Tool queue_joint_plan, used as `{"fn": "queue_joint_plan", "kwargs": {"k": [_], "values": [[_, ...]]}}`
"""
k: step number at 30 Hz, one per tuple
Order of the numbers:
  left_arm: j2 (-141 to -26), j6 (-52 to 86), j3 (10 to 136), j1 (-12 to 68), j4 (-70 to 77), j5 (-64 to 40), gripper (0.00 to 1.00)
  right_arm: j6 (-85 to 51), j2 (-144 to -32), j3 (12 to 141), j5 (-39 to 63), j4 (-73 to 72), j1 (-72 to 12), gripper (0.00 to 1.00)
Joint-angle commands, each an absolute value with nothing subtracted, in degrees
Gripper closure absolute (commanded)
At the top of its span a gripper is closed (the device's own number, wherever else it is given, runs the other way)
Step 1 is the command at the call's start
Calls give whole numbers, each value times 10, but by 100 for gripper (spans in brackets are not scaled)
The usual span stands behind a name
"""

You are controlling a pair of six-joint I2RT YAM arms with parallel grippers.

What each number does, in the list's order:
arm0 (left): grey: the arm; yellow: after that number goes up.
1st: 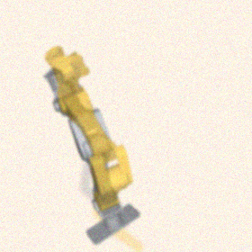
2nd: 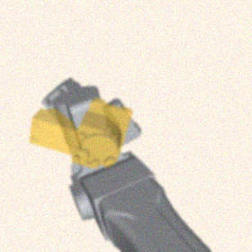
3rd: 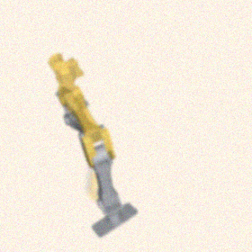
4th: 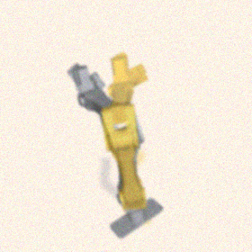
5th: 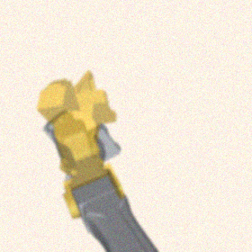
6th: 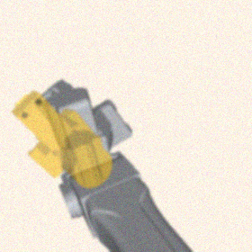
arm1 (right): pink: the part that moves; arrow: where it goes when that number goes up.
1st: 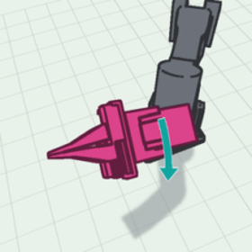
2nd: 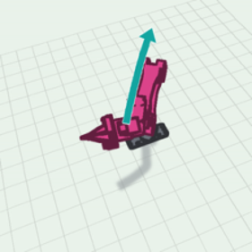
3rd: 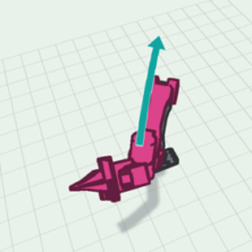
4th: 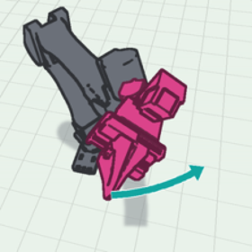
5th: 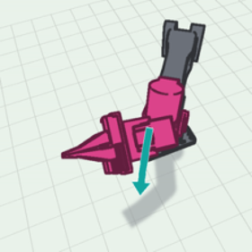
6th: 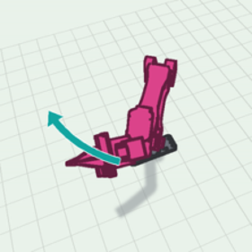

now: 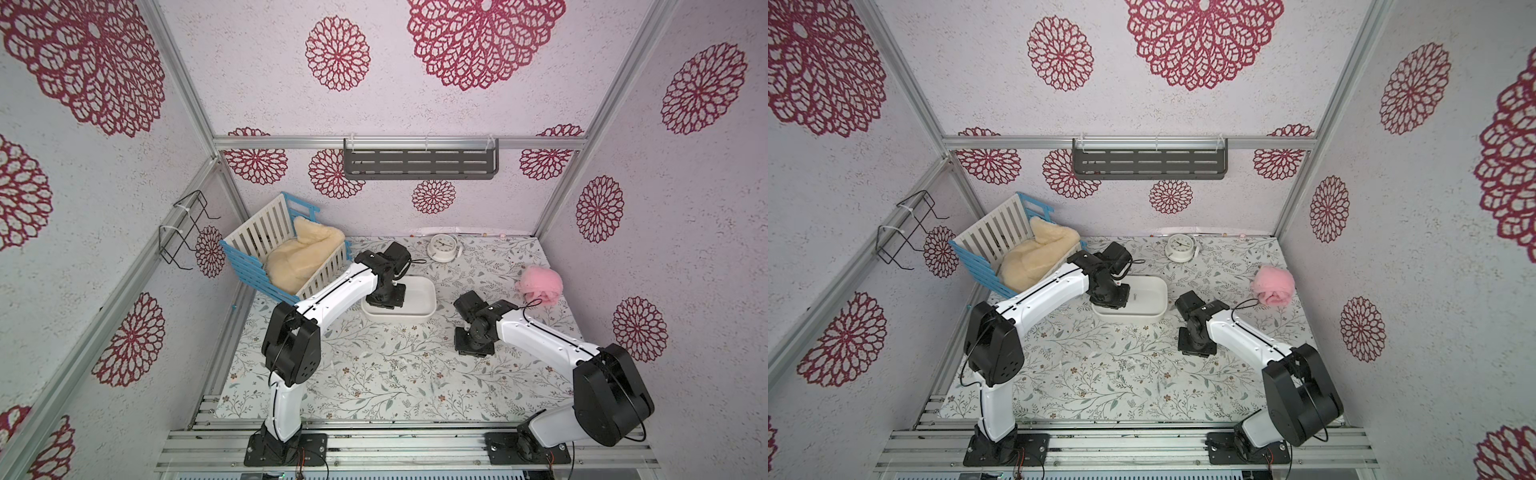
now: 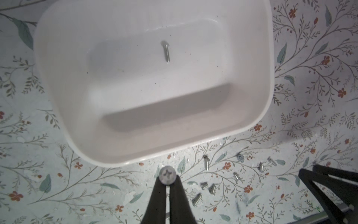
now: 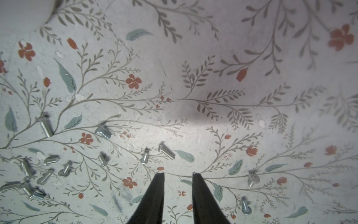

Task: Put the screws on the desktop into the storage box
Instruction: Pick up the screw from the center of the board, then place the screw in the storage box.

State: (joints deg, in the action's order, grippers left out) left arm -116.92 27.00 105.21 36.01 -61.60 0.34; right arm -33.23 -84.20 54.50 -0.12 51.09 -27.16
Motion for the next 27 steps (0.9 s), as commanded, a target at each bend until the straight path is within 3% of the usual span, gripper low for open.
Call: {"fn": "queue_joint_plan", "kwargs": {"k": [1, 11, 17, 21, 27], "values": [[-1221, 246, 1096, 340, -643, 3, 96, -339, -837, 554, 2, 497, -272, 71], [-1323, 236, 1173, 311, -657, -4, 96, -340, -846, 563, 3, 494, -272, 71], [-1341, 236, 1175, 308, -658, 0, 73, -343, -846, 563, 4, 492, -273, 71], [-1341, 235, 1176, 307, -658, 5, 65, -344, -844, 564, 4, 492, -274, 71], [-1276, 235, 1172, 308, -658, 19, 62, -346, -834, 577, 3, 501, -284, 70]]}}
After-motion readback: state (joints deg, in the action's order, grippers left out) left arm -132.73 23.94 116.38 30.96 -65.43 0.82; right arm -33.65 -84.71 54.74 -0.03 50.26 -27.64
